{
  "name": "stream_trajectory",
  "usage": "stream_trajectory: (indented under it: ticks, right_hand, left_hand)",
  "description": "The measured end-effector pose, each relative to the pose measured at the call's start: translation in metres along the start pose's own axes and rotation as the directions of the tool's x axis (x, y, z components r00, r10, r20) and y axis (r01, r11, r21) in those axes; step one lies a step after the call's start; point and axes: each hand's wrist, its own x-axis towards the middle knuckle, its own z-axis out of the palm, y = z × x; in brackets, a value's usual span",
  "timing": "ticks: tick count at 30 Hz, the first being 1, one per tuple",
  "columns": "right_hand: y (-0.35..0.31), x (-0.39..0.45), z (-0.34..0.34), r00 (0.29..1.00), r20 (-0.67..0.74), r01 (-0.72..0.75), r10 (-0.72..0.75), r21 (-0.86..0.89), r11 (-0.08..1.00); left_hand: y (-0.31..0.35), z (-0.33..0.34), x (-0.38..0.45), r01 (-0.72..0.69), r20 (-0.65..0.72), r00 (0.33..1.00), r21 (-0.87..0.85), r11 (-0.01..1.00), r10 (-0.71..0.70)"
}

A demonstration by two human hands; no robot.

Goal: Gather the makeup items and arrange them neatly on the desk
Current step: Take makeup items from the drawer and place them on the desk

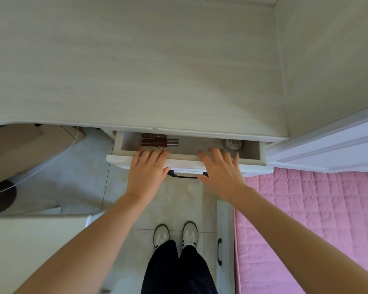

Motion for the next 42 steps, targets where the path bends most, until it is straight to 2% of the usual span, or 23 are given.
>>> stream_trajectory:
  ticks: [3,8,14,29,42]
  right_hand:
    - [0.006,0.004,0.008,0.999,0.051,0.017,-0.014,-0.055,0.998]
    - [0.01,-0.003,0.014,0.997,-0.053,0.05,-0.053,-0.064,0.997]
    - [0.004,-0.03,0.019,0.99,-0.101,0.088,-0.096,-0.083,0.993]
    - [-0.019,-0.113,0.048,0.995,0.03,0.098,-0.099,0.026,0.995]
    - [-0.044,-0.176,0.067,0.975,0.199,0.1,-0.103,0.025,0.995]
  left_hand:
    - [-0.001,-0.004,0.0,-0.014,0.005,1.0,-0.005,1.0,0.014]
    - [-0.002,-0.014,-0.002,-0.034,0.073,0.997,-0.001,0.999,0.034]
    - [0.004,-0.023,-0.022,-0.084,0.136,0.987,-0.002,0.996,0.083]
    - [0.021,-0.038,-0.103,-0.119,0.276,0.95,-0.107,0.987,0.144]
    - [0.039,-0.06,-0.165,0.018,0.537,0.84,-0.177,0.984,0.081]
